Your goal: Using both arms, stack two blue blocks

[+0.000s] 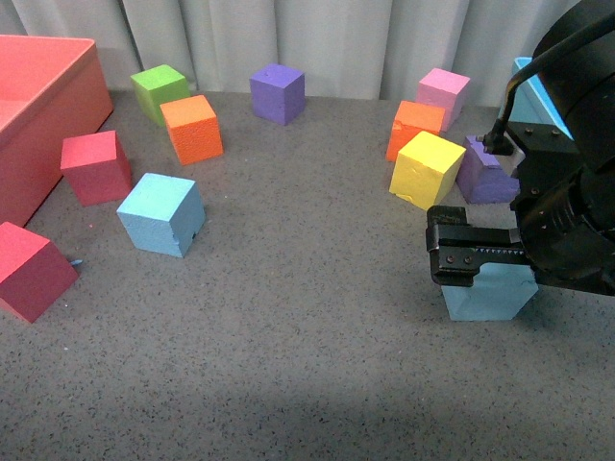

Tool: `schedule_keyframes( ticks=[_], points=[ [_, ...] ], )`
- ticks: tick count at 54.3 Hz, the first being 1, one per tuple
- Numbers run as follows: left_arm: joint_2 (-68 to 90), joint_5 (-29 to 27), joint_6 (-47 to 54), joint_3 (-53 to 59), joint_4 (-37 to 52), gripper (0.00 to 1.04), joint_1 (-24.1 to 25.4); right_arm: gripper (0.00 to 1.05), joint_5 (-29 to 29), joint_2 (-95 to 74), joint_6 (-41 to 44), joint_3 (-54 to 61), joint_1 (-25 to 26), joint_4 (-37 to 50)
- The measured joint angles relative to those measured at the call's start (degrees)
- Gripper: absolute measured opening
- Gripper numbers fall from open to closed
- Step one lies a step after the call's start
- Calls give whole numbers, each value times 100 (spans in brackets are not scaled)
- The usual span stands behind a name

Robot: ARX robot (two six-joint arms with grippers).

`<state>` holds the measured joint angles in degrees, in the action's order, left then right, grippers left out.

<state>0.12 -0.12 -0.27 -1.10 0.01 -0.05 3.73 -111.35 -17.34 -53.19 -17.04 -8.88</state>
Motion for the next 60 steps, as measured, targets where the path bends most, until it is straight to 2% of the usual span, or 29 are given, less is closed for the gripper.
schedule_keyframes(
  ticks=[8, 11, 20, 27, 41, 60],
  points=[
    [0, 0, 0, 0, 0, 98, 0, 95, 81, -343, 4, -223, 0, -39],
    [0, 0, 0, 0, 0, 98, 0, 91, 116, -435, 2, -297, 0, -79],
    [0, 0, 0, 0, 0, 98, 0, 60, 186, -658, -59, -461, -7, -262],
    [0, 0, 0, 0, 0, 98, 0, 49, 190, -608, -219, -470, -61, -280],
    [0, 0, 0, 0, 0, 98, 0, 47, 28, -428, -396, -809, -424, -391],
    [0, 0, 0, 0, 0, 98, 0, 47, -61, -1259, -562, -2107, -988, -767]
  ],
)
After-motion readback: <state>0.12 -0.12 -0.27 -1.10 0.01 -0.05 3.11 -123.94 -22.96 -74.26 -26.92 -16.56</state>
